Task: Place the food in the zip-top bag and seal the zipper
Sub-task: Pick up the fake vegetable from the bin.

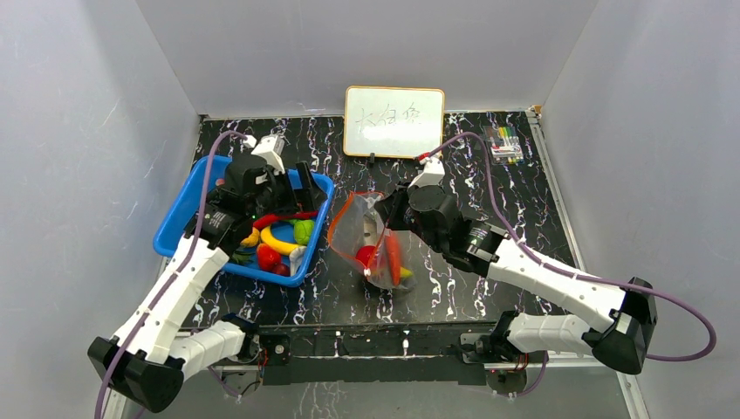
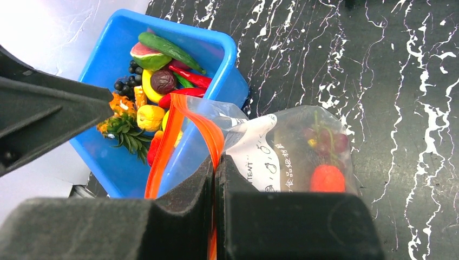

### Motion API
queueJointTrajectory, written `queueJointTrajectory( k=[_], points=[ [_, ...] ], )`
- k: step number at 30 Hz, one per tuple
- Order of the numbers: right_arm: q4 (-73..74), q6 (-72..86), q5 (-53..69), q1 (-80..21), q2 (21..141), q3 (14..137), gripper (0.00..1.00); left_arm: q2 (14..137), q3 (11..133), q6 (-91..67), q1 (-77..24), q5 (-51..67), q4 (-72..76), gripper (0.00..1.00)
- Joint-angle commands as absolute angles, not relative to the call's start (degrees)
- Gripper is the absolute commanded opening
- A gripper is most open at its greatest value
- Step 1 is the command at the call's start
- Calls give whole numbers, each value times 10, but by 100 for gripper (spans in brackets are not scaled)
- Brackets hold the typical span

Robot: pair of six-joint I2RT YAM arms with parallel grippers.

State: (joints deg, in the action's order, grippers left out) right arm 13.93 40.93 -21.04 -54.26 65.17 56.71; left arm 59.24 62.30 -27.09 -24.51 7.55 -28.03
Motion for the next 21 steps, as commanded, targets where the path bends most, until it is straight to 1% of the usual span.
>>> queueJointTrajectory(
  k=[1,4,7,9,10,12,15,18,21],
  points=[
    [113,403,-211,-543,630,600,0,588,638,-270,-246,-77,-302,98],
    [114,397,-209,-543,628,605,0,605,646,-266,-237,-138,-302,98],
    [115,391,-208,-543,626,609,0,620,643,-267,-207,-140,-282,97],
    [115,389,-208,-543,623,609,0,628,633,-277,-163,-103,-260,92],
    [114,389,-207,-543,621,607,0,631,627,-286,-134,-72,-250,87],
    [112,390,-206,-543,618,602,0,635,611,-307,-80,-18,-222,80],
    [109,391,-202,-543,614,595,0,639,588,-342,-20,44,-175,75],
    [106,391,-202,-543,614,591,0,650,556,-376,13,70,-126,69],
    [103,390,-203,-543,614,591,0,674,541,-400,39,73,-94,65]
  ],
)
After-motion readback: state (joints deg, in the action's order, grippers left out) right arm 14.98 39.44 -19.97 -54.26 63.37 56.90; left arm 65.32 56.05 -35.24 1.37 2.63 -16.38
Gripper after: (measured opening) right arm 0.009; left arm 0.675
